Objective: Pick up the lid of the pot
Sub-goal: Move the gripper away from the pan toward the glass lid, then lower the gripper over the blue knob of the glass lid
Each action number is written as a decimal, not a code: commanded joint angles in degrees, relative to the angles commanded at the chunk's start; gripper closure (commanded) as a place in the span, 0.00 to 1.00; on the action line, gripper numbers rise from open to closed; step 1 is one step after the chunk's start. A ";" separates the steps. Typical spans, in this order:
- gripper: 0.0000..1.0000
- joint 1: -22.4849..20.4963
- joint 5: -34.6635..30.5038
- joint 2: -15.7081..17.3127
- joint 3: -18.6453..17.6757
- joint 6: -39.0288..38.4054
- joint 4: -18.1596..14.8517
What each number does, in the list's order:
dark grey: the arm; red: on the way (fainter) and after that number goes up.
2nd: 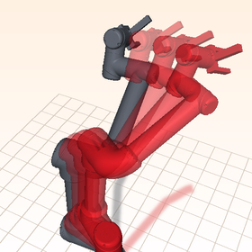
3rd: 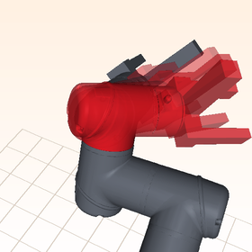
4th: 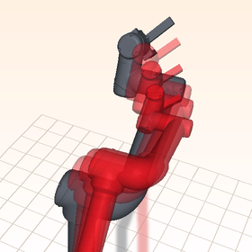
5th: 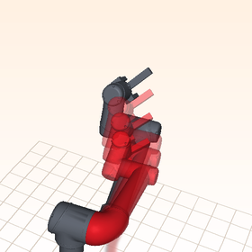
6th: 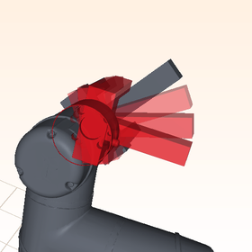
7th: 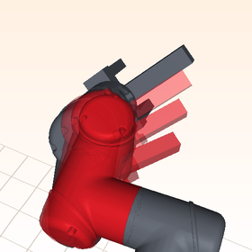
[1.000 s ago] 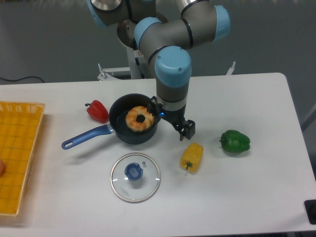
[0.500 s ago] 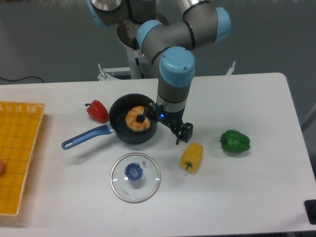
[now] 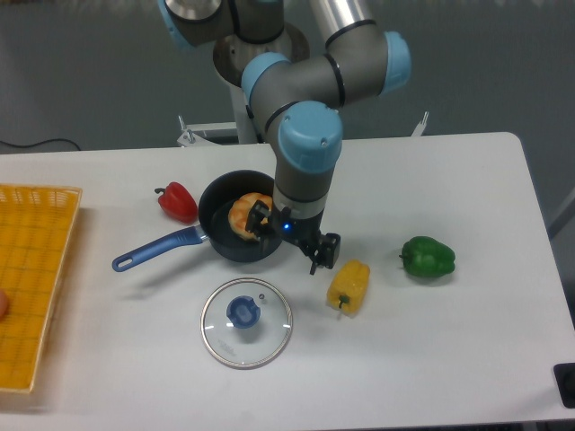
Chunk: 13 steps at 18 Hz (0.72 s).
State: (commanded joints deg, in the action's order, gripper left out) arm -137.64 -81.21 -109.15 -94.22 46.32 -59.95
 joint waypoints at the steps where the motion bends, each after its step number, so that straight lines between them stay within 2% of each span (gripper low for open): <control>1: 0.00 0.44 -0.09 -0.61 0.70 0.52 0.79; 4: 0.00 2.19 -0.26 -2.64 2.81 4.82 0.89; 7: 0.00 2.90 -0.87 -3.43 3.08 10.00 0.89; 9: 0.00 3.86 -3.85 -4.22 3.08 13.00 0.80; 13: 0.00 5.80 -5.36 -5.28 2.99 13.54 0.63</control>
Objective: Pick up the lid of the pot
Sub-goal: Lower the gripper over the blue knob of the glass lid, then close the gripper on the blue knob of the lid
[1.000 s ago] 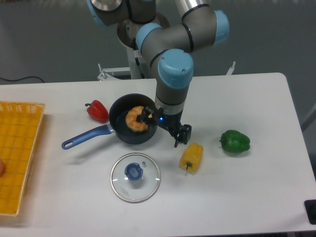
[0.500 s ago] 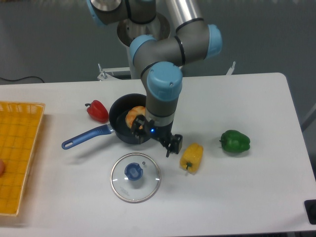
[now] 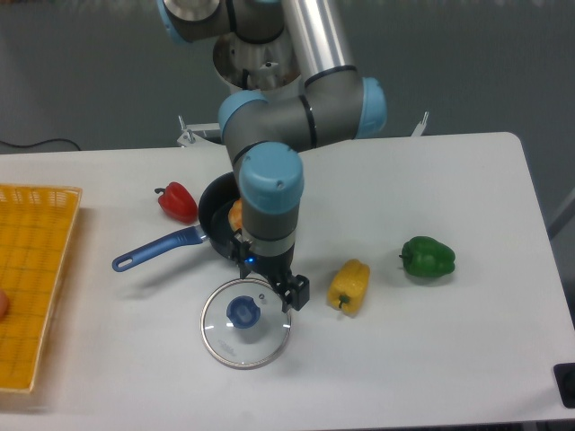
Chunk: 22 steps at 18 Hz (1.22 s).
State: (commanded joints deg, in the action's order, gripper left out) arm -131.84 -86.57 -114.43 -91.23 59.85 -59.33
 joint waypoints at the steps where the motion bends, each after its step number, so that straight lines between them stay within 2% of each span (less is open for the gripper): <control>1: 0.00 0.35 -0.17 -0.35 0.09 0.00 0.00; 4: 0.00 0.44 -0.44 -0.71 -0.09 0.79 -0.26; 8: 0.00 2.29 -5.62 -1.67 0.09 0.70 -0.88; 14: 0.00 2.55 -4.84 -3.61 0.18 -2.98 -0.35; 22: 0.00 2.55 -3.25 -4.83 0.18 -4.04 -0.26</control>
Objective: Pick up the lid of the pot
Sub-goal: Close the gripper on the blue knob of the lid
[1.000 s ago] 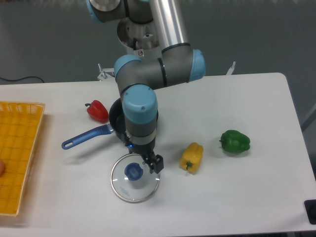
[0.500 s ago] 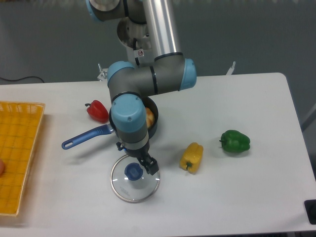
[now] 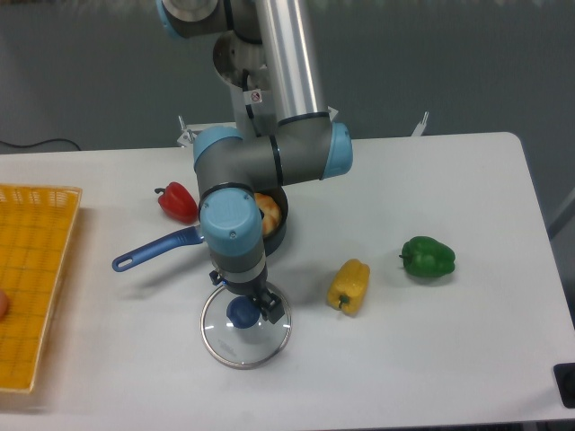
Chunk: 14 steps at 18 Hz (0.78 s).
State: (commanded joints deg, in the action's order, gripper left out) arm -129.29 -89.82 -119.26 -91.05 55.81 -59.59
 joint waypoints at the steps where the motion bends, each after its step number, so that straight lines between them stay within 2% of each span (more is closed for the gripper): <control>1: 0.00 0.00 0.00 -0.18 0.17 0.00 0.00; 14: 0.00 0.35 0.00 -2.11 1.58 -0.97 0.00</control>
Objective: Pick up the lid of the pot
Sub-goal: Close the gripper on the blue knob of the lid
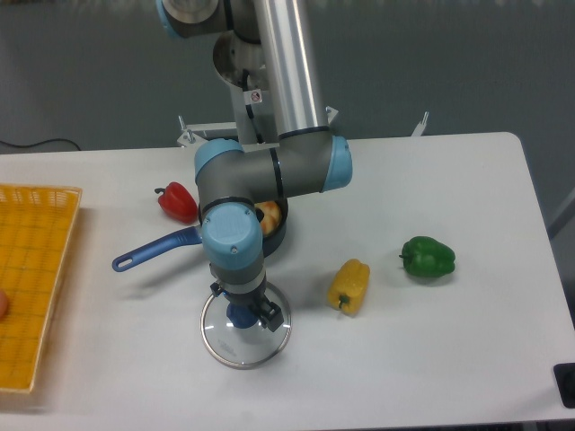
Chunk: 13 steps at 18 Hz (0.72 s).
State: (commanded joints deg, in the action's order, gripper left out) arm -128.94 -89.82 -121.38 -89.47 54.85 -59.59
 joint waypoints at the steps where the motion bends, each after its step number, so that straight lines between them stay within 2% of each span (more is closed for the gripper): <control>1: 0.00 0.00 0.00 -0.09 0.00 -0.18 0.00; 13: 0.00 0.35 0.09 -0.97 0.44 -3.43 0.00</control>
State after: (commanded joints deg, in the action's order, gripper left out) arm -128.58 -89.74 -122.34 -89.03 51.42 -59.59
